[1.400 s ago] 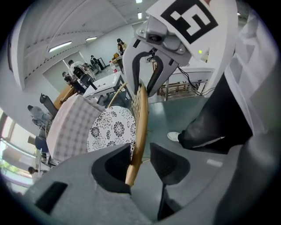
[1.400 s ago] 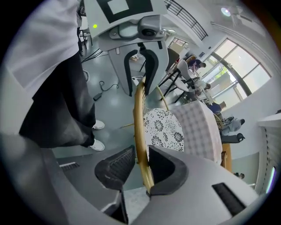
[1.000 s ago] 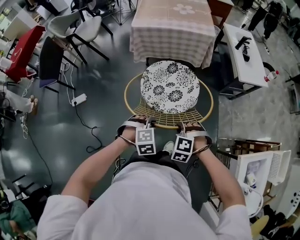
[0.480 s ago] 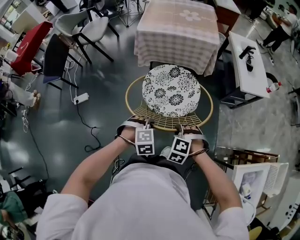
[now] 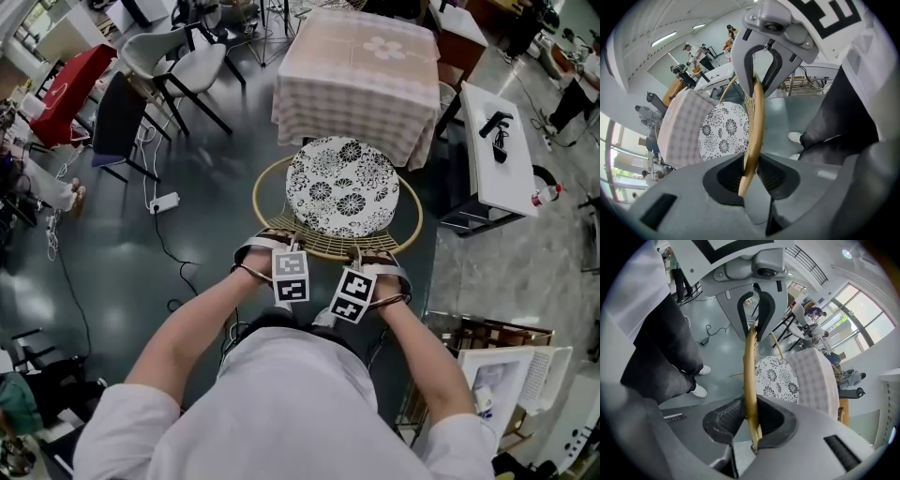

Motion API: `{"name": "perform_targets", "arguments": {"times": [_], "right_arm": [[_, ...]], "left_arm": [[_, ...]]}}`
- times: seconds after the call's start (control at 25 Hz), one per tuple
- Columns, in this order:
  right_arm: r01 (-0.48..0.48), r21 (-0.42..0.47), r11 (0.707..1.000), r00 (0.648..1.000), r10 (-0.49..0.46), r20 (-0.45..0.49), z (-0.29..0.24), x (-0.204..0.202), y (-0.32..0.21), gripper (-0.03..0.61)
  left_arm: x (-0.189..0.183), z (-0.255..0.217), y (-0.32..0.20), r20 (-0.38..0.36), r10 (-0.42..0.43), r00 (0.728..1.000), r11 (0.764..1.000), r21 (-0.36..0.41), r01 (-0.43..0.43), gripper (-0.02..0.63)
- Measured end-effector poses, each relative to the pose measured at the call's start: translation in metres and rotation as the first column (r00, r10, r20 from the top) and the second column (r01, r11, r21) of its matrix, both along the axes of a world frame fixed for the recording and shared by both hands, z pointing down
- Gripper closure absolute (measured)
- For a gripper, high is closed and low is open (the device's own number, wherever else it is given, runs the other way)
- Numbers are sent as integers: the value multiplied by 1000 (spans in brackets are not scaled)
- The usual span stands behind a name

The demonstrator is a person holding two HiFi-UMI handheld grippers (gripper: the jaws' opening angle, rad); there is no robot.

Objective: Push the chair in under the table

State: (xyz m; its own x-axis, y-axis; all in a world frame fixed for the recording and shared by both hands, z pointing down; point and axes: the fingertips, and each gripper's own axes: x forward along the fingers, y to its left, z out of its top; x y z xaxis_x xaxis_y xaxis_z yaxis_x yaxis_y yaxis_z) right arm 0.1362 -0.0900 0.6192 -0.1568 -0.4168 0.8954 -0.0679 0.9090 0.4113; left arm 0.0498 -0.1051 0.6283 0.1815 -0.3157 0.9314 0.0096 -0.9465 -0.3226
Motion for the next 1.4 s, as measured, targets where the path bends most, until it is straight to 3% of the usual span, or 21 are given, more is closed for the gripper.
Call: {"name": "perform_targets", "arguments": {"times": [0.4, 1.4], "right_arm": [[-36, 1, 999, 999, 36, -8, 1, 2, -40, 525], [-171, 8, 985, 980, 171, -97, 5, -1, -174, 526]], "left_arm": [[2, 0, -39, -11, -12, 1000, 1000, 10, 13, 526], [0, 2, -175, -54, 98, 994, 995, -9, -99, 527]]}}
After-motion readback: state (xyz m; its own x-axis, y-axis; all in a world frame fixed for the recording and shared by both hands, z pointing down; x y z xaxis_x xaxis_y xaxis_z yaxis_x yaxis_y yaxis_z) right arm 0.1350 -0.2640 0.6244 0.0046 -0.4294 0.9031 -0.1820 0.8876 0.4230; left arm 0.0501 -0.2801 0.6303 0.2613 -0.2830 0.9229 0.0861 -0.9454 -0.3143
